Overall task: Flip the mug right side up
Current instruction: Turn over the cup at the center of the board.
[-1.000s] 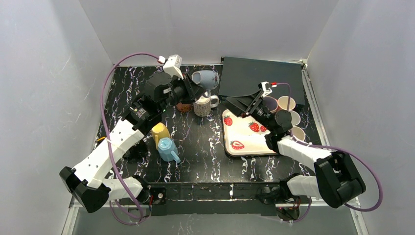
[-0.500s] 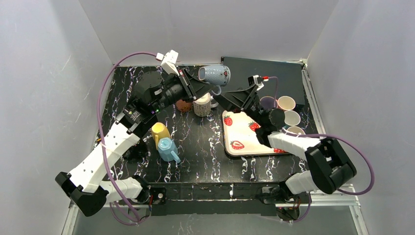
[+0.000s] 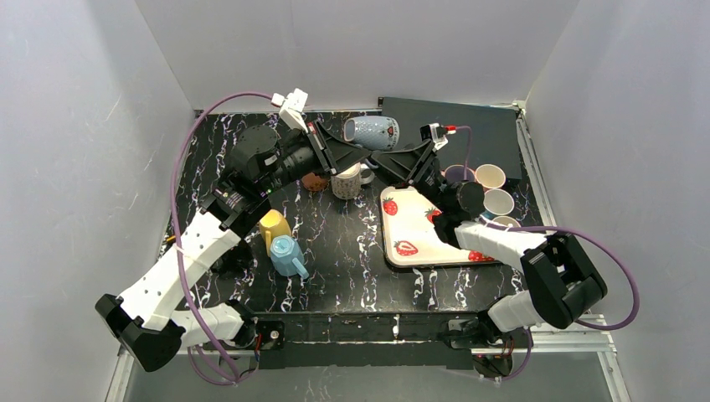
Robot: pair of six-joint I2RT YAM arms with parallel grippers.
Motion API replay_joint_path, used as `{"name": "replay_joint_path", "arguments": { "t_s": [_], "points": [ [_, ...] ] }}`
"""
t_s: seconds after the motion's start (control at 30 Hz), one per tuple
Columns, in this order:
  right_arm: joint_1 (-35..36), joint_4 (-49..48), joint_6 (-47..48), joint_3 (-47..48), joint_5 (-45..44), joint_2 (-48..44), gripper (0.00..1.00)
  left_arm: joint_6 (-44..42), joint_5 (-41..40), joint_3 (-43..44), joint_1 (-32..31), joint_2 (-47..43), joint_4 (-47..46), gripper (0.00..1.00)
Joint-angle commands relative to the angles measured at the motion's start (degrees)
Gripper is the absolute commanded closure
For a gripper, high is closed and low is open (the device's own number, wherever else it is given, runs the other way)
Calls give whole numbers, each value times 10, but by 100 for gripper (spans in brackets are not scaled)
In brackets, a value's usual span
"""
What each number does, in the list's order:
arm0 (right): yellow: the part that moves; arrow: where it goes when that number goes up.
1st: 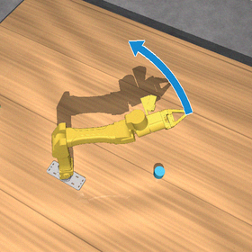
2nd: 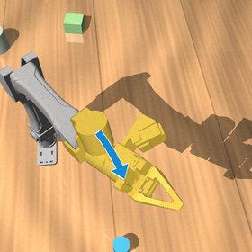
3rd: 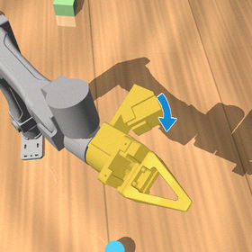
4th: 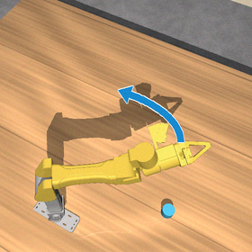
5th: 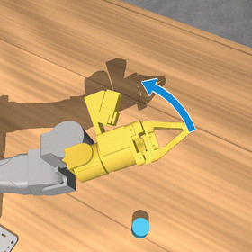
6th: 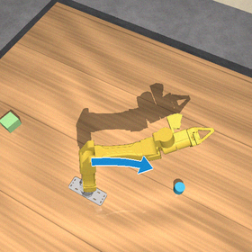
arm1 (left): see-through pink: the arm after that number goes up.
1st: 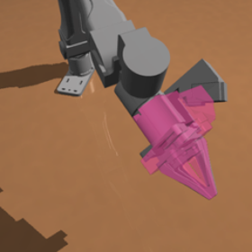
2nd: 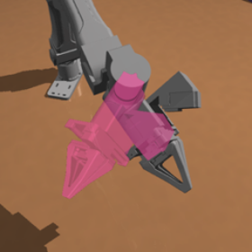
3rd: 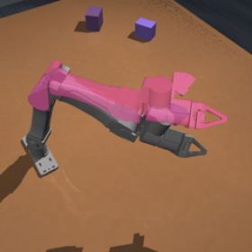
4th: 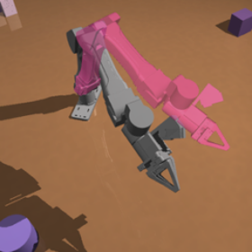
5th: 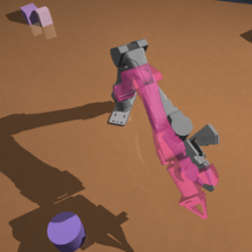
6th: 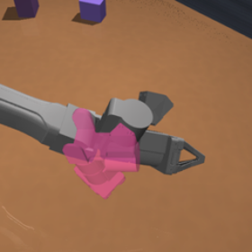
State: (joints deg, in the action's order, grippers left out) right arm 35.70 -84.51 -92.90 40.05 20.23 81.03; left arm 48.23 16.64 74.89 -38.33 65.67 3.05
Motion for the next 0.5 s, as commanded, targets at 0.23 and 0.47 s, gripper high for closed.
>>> {"name": "replay_joint_path", "arguments": {
  "t_s": [0.23,0.47],
  "points": [
    [4,-33,19,27,-20,-12,96,-27,57,-8,1,-41,-68,100],
    [3,74,132,15,-47,-86,99,-88,43,-23,1,-65,-27,31]
  ]
}}
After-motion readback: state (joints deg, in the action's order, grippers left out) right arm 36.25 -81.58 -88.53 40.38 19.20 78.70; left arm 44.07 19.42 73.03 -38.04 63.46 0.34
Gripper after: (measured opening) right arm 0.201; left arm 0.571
